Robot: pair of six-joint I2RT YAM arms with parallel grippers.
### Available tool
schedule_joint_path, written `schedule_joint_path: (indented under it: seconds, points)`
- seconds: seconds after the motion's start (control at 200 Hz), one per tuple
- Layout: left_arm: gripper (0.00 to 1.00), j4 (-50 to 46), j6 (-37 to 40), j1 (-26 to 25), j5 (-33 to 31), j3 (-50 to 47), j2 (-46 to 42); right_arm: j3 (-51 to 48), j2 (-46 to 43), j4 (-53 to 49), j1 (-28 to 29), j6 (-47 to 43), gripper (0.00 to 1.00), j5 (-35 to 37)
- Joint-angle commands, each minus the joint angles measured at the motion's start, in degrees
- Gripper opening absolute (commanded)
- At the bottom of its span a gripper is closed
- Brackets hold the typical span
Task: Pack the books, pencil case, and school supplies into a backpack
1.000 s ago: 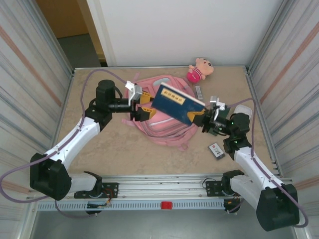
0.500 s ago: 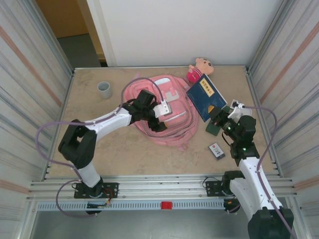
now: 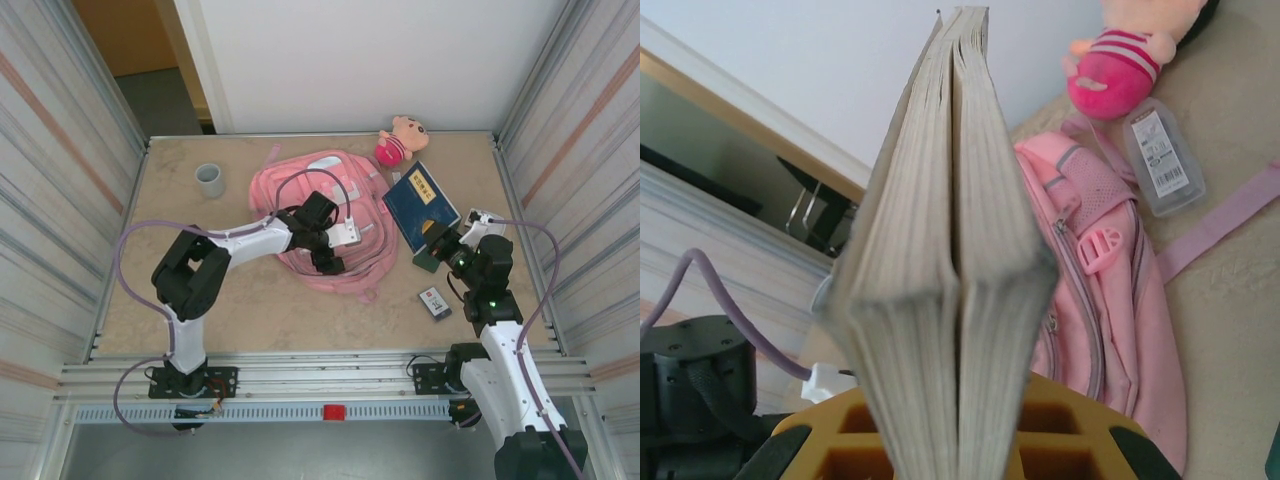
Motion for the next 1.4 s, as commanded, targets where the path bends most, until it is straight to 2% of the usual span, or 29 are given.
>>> schedule_joint_path:
  seconds: [0.0,0.08,0.155,0.195,0.276,0.366,0.501,0.696,0.812,0.882,0.952,1.047,1.203,1.268,1.393]
  points:
    - [0.58,3.1,0.3,-1.5,-9.9,-0.4,-0.4,1.7,-1.1,-0.8,-0.2,1.0,0.00,1.1]
    - [0.35,3.4,-1.8,-2.0,-10.7,-1.0,-3.6,4.1,-1.1,-6.7,-0.2,1.0,0.00,3.8]
    - [0.08,3.2,-4.3,-2.0,-9.7,-1.2,-7.8,7.7,-1.1,-15.2,-0.3,0.6,0.00,7.9]
    - [0.00,2.6,-6.0,-1.9,-8.9,-0.9,-9.9,9.8,-1.2,-19.4,-0.3,0.3,0.00,9.9]
    - [0.00,0.4,-9.1,-1.6,-5.7,1.0,-13.6,13.3,-1.4,-26.4,-0.5,-0.1,0.00,13.0]
    - [0.00,-1.8,-12.8,-1.0,-3.6,4.2,-15.9,15.9,-0.9,-31.9,-0.6,0.3,0.00,12.6]
    - [0.00,-5.4,-18.5,1.0,-1.4,9.6,-17.4,15.7,-0.8,-35.2,-0.6,2.1,0.00,5.7]
    - [0.00,-5.0,-24.5,4.3,0.7,12.3,-18.2,15.5,-2.3,-37.3,-0.5,4.9,0.00,-4.4]
    - [0.00,-3.9,-28.1,6.7,6.0,13.0,-18.4,11.0,-2.9,-28.8,0.1,13.3,0.00,-13.9]
    - [0.00,-2.5,-30.1,7.9,9.3,12.9,-18.7,5.7,-3.4,-18.3,2.7,21.8,0.00,-15.3]
    - [0.00,-1.6,-31.6,8.8,11.2,12.7,-18.8,1.5,-3.2,-7.1,7.5,29.6,0.00,-10.8]
    - [0.00,-1.3,-32.2,9.4,12.3,13.1,-18.7,-1.0,0.4,4.1,15.1,33.1,0.00,-3.0]
    - [0.00,0.2,-35.0,10.6,17.4,13.5,-18.8,-5.7,13.1,31.8,23.7,40.4,0.00,6.6]
    - [0.00,0.5,-35.7,11.1,18.2,13.7,-18.8,-5.1,18.6,37.1,26.4,40.6,0.00,9.5]
    - [0.00,0.6,-35.7,11.7,18.5,13.8,-19.0,-2.7,28.1,41.1,30.4,40.8,0.00,17.4]
